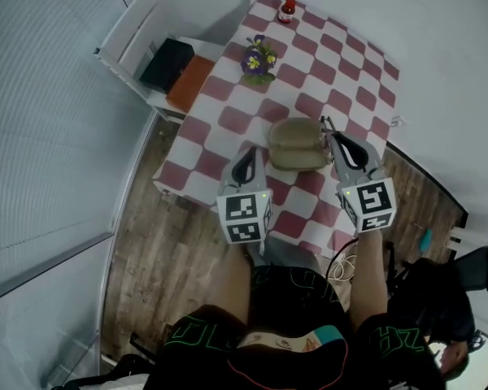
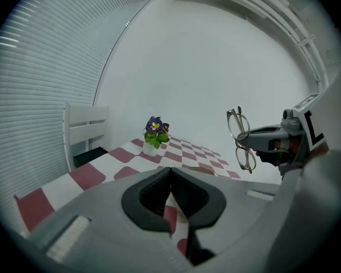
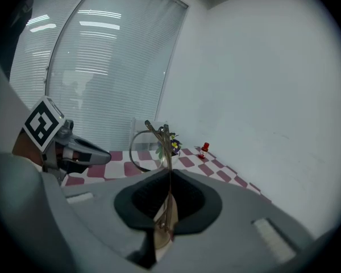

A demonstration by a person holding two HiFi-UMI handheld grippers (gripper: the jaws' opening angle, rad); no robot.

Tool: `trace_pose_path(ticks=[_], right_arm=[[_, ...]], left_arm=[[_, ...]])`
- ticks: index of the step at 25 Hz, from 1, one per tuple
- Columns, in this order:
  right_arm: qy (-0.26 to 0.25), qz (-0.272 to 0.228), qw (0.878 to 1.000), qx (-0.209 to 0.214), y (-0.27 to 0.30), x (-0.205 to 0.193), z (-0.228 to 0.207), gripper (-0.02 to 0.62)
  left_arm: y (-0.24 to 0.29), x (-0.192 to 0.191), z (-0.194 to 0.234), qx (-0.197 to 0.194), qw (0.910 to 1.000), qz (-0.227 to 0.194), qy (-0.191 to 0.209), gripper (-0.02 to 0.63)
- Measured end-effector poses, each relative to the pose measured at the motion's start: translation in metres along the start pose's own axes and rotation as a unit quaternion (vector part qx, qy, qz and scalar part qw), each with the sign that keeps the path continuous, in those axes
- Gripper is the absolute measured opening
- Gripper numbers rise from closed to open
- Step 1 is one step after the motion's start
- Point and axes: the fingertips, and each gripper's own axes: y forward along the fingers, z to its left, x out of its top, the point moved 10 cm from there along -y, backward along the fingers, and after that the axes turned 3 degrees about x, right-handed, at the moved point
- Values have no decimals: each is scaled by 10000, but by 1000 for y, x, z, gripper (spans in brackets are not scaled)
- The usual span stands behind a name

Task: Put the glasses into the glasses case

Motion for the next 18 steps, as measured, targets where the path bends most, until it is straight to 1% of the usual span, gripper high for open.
trace_pose_path(ticks=[9,18], right_arm=[[-525,249,9977,335,24,-5,9,20],[-1278,585,9879,662,42,-12,7,20]], left_arm=[[6,-3,3,65,9999,36,-79,8],[19,-5,1,32,9998,112,-132,8]])
